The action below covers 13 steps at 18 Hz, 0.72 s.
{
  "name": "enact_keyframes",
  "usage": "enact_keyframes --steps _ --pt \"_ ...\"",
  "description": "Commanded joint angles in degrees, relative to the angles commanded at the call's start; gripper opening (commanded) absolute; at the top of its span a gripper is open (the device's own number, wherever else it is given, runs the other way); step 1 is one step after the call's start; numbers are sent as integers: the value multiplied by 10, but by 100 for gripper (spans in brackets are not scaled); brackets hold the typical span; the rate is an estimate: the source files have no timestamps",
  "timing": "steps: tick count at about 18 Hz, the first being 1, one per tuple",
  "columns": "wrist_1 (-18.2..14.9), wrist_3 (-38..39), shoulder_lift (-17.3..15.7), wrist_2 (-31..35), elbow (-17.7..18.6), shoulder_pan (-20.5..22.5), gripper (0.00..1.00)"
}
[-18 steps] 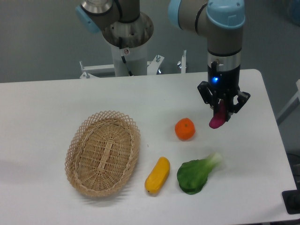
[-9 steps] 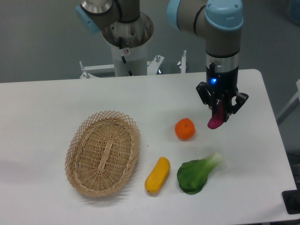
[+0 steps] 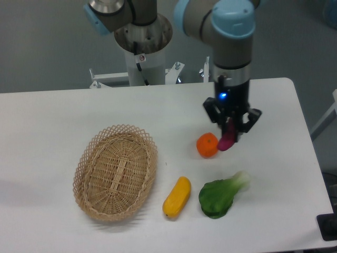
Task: Place the sweet potato in the basket
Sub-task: 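Carry the held sweet potato over and down into the wicker basket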
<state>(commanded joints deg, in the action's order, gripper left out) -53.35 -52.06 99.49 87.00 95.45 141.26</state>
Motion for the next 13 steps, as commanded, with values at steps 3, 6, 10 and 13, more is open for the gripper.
enact_keyframes --steps 3,6,10,13 --pt "-1 77 6 29 0 -58 25" --pt "13 161 20 37 3 -117 25" --pt "39 238 70 104 3 -194 26" --pt "54 271 101 142 8 -237 27"
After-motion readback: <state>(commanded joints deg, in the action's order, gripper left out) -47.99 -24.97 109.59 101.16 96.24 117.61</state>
